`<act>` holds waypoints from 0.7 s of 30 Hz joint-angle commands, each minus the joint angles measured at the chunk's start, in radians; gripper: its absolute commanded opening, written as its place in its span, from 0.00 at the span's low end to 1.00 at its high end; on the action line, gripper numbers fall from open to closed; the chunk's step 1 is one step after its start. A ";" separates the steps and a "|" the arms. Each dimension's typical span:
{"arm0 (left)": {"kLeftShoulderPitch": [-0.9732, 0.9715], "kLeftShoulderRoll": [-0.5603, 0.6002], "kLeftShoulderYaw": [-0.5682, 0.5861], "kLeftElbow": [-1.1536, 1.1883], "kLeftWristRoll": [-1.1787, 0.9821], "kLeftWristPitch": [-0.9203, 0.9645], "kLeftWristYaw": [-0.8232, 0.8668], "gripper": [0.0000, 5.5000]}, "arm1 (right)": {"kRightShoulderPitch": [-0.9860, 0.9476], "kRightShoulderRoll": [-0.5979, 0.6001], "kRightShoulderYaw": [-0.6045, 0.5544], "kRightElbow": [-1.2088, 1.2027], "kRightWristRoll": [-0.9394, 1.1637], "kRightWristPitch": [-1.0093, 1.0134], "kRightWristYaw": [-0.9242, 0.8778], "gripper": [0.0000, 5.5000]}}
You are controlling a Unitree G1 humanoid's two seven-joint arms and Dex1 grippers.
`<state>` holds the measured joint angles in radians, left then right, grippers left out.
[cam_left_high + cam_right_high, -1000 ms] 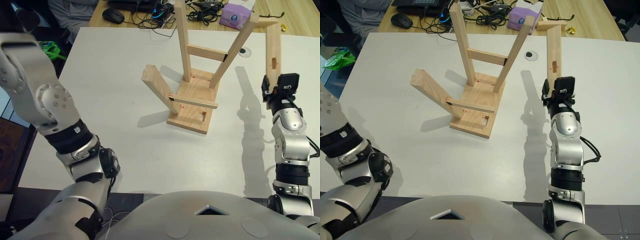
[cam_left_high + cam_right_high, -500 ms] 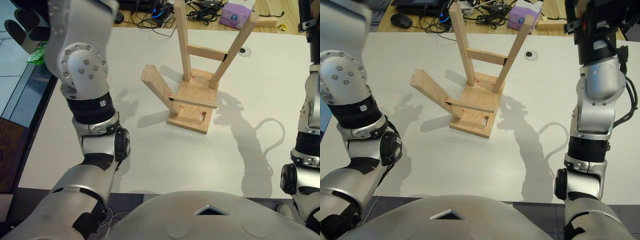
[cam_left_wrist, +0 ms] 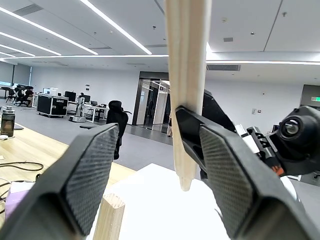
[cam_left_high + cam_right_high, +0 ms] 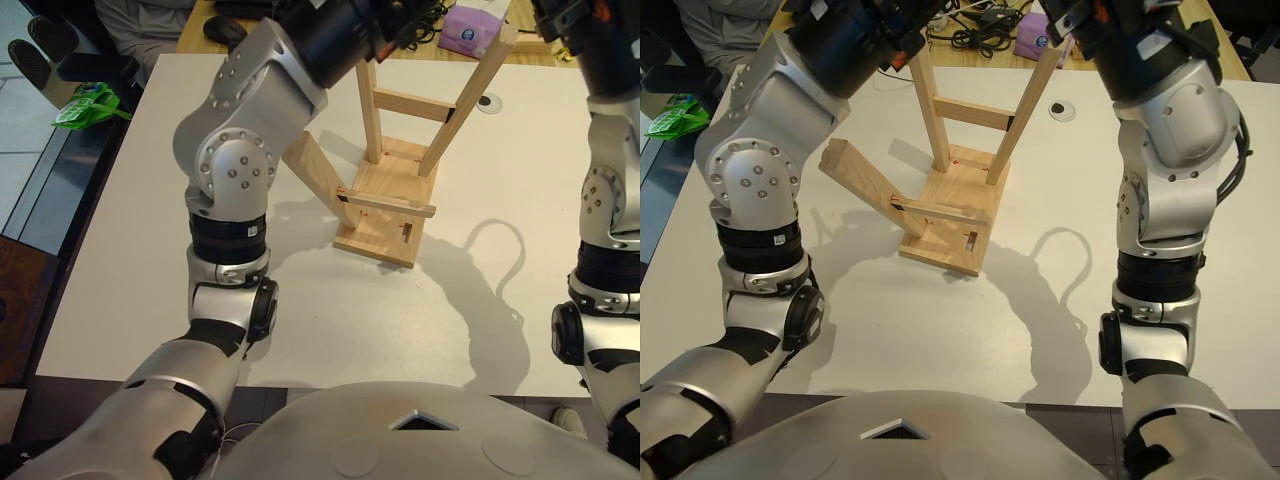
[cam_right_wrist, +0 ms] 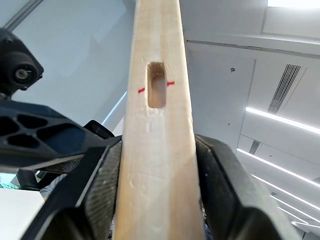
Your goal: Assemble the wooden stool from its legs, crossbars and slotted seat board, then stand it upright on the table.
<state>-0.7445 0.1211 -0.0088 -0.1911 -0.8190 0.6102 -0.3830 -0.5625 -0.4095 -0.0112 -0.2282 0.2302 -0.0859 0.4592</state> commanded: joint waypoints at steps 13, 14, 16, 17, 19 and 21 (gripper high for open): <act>-0.012 0.002 0.053 -0.044 -0.003 0.047 0.010 0.55 | 0.038 -0.003 0.046 -0.020 -0.003 0.004 0.059 0.39; -0.008 0.008 0.050 -0.049 -0.002 0.050 0.002 0.55 | 0.039 -0.002 0.044 -0.022 -0.005 0.004 0.057 0.39; 0.004 0.029 0.044 -0.059 0.006 0.054 -0.022 0.55 | 0.039 -0.001 0.039 -0.018 -0.010 0.003 0.053 0.39; 0.008 0.039 0.045 -0.063 0.005 0.057 -0.033 0.55 | 0.037 -0.001 0.037 -0.015 -0.012 0.002 0.052 0.39; 0.023 0.059 0.042 -0.094 -0.018 0.075 -0.059 0.55 | 0.032 0.002 0.034 -0.010 -0.016 0.001 0.047 0.39; 0.036 0.067 0.031 -0.123 -0.036 0.091 -0.082 0.55 | 0.030 0.004 0.030 -0.008 -0.019 0.002 0.044 0.39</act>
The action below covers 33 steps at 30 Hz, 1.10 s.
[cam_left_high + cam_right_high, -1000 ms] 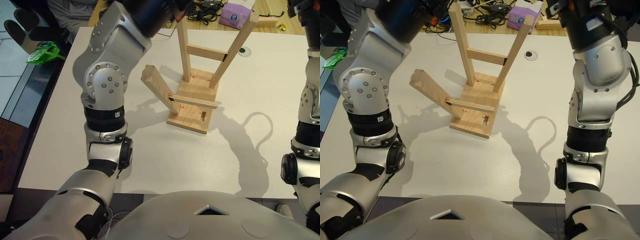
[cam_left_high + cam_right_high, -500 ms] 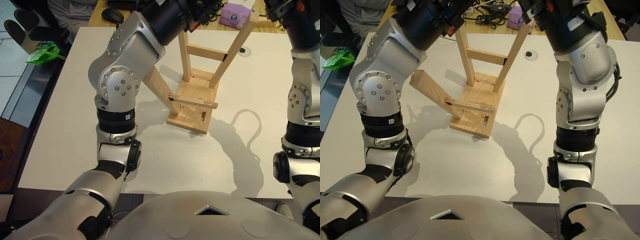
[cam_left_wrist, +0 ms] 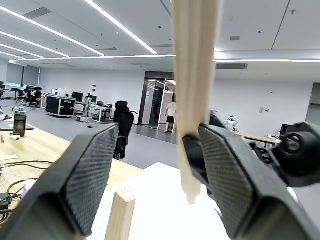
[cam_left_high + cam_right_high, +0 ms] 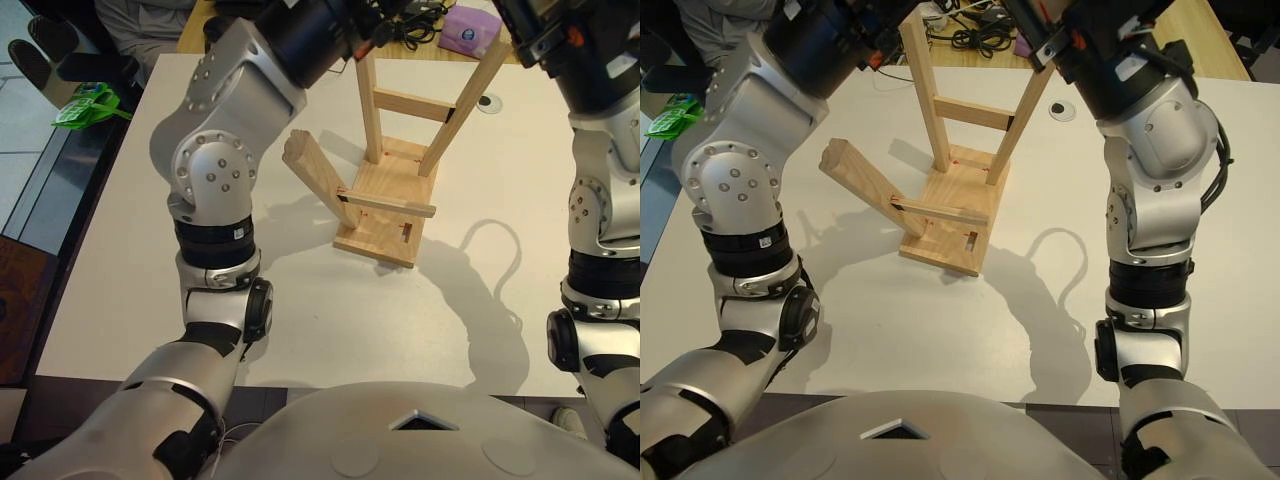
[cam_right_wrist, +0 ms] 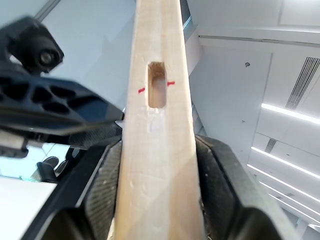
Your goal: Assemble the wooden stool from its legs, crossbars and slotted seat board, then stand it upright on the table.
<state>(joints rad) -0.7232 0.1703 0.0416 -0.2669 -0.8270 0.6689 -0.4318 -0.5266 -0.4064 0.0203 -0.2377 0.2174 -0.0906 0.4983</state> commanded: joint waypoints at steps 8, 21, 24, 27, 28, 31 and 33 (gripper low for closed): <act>0.015 -0.016 -0.017 0.009 0.009 0.001 0.013 0.55 | -0.012 0.015 0.000 -0.010 -0.003 0.010 0.006 0.39; 0.003 -0.055 0.010 -0.014 -0.049 0.024 0.048 0.55 | 0.065 0.018 0.030 0.007 -0.009 0.009 0.055 0.39; 0.014 -0.062 -0.001 -0.027 -0.054 0.028 0.053 0.55 | 0.080 0.022 0.042 0.004 -0.015 0.006 0.060 0.39; 0.036 -0.081 -0.014 -0.030 -0.053 0.028 0.071 0.52 | 0.081 0.029 0.046 0.002 -0.016 0.005 0.056 0.39; 0.042 -0.088 -0.016 -0.029 -0.053 0.027 0.077 0.50 | 0.081 0.031 0.046 0.001 -0.016 0.005 0.055 0.39; 0.052 -0.110 -0.015 -0.019 -0.050 0.023 0.102 0.43 | 0.084 0.037 0.044 -0.004 -0.016 0.008 0.052 0.39; 0.054 -0.122 -0.010 -0.009 -0.047 0.017 0.113 0.37 | 0.089 0.040 0.043 -0.010 -0.017 0.011 0.051 0.39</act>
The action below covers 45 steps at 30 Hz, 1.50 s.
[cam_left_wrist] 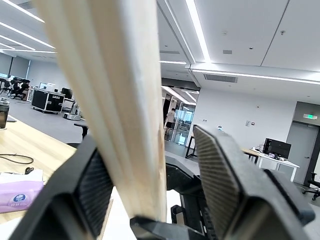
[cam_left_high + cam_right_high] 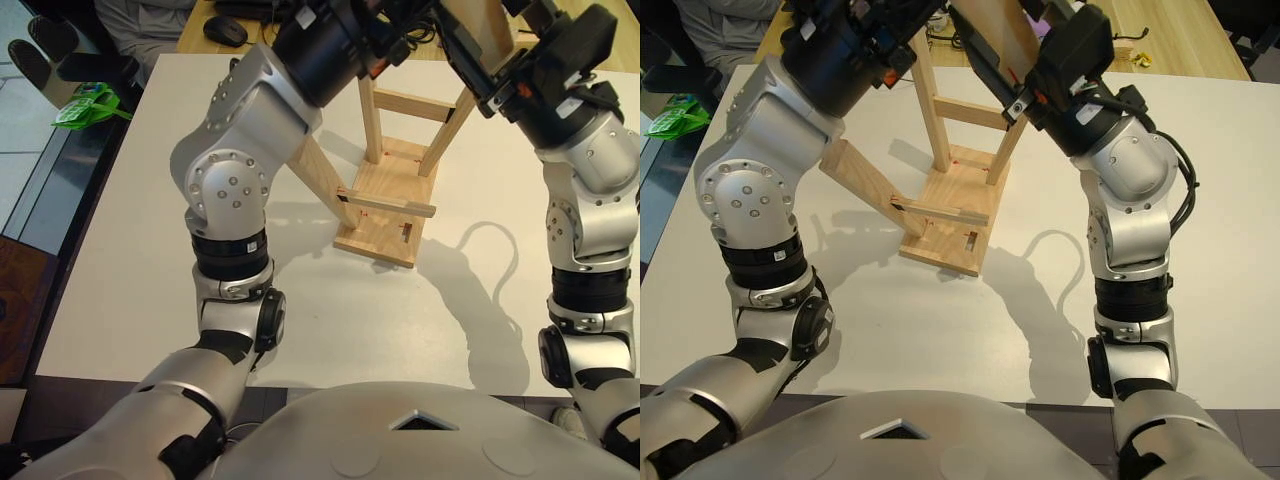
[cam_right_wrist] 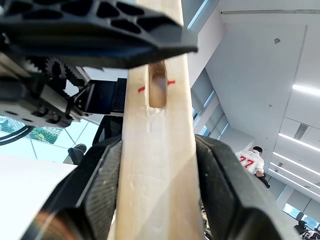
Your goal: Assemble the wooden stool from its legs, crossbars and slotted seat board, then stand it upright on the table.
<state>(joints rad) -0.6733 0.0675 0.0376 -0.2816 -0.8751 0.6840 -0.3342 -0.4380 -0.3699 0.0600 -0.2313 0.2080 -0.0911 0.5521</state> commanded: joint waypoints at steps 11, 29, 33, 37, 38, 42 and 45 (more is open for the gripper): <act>0.019 -0.044 -0.023 0.018 0.028 -0.046 -0.006 0.21 | 0.023 0.012 0.006 -0.032 -0.008 0.025 -0.008 0.38; -0.185 0.203 0.096 0.164 0.138 -0.117 -0.156 0.19 | -0.022 -0.241 -0.122 0.020 0.163 0.215 0.243 0.77; -0.219 0.306 0.057 0.196 0.161 -0.119 -0.325 0.19 | -0.186 -0.339 -0.181 0.083 0.320 0.382 0.365 0.81; -0.205 0.349 -0.046 0.188 0.193 -0.115 -0.492 0.19 | -0.331 -0.387 -0.214 0.128 0.535 0.634 0.465 0.81; -0.203 0.352 -0.069 0.190 0.204 -0.119 -0.520 0.19 | -0.353 -0.389 -0.224 0.131 0.583 0.689 0.473 0.81; -0.201 0.362 -0.138 0.181 0.254 -0.137 -0.599 0.19 | -0.437 -0.328 -0.237 0.086 0.757 0.853 0.412 0.81; -0.195 0.374 -0.177 0.165 0.281 -0.129 -0.637 0.19 | -0.456 -0.309 -0.228 0.061 0.823 0.921 0.405 0.81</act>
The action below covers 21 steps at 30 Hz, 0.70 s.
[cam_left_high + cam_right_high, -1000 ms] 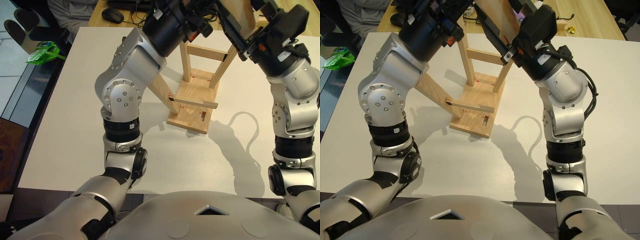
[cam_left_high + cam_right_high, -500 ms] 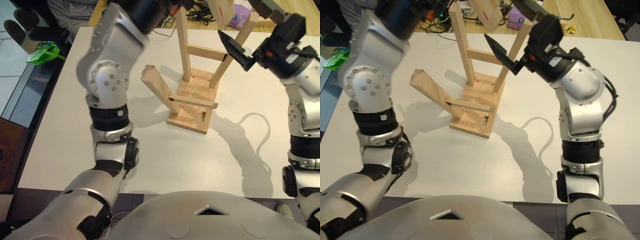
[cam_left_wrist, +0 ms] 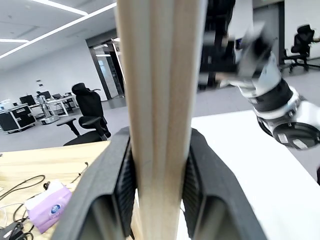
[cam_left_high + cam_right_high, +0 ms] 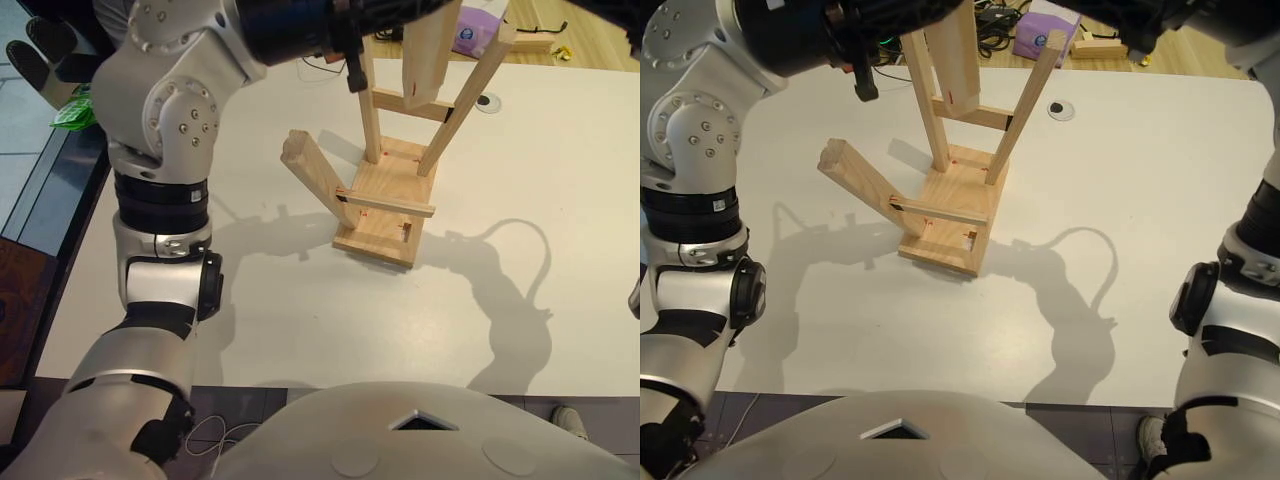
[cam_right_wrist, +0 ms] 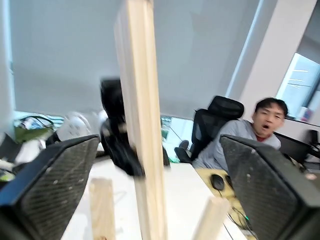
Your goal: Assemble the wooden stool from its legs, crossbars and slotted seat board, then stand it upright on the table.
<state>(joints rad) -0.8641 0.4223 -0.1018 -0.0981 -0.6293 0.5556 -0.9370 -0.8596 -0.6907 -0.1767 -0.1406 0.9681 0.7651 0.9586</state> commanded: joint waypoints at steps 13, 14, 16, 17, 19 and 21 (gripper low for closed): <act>0.068 0.026 -0.098 -0.035 0.087 0.018 -0.111 0.19 | -0.004 -0.005 0.066 -0.041 0.058 0.122 0.090 0.51; 0.069 0.023 -0.096 -0.040 0.086 0.021 -0.109 0.19 | 0.000 -0.008 0.067 -0.043 0.058 0.128 0.096 0.47; 0.069 0.017 -0.096 -0.041 0.088 0.019 -0.108 0.19 | 0.005 -0.012 0.071 -0.042 0.053 0.136 0.106 0.41; 0.071 0.014 -0.098 -0.039 0.091 0.017 -0.107 0.19 | 0.006 -0.013 0.071 -0.038 0.060 0.150 0.107 0.36; 0.076 0.007 -0.102 -0.042 0.094 0.016 -0.105 0.19 | 0.010 -0.015 0.066 -0.036 0.074 0.171 0.107 0.31; 0.079 0.003 -0.103 -0.053 0.090 0.024 -0.105 0.19 | 0.016 -0.016 0.062 -0.041 0.074 0.177 0.106 0.25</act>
<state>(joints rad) -0.7863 0.4287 -0.2093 -0.1407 -0.5424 0.5718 -1.0515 -0.8596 -0.6975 -0.1124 -0.1626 1.0246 0.9227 1.0533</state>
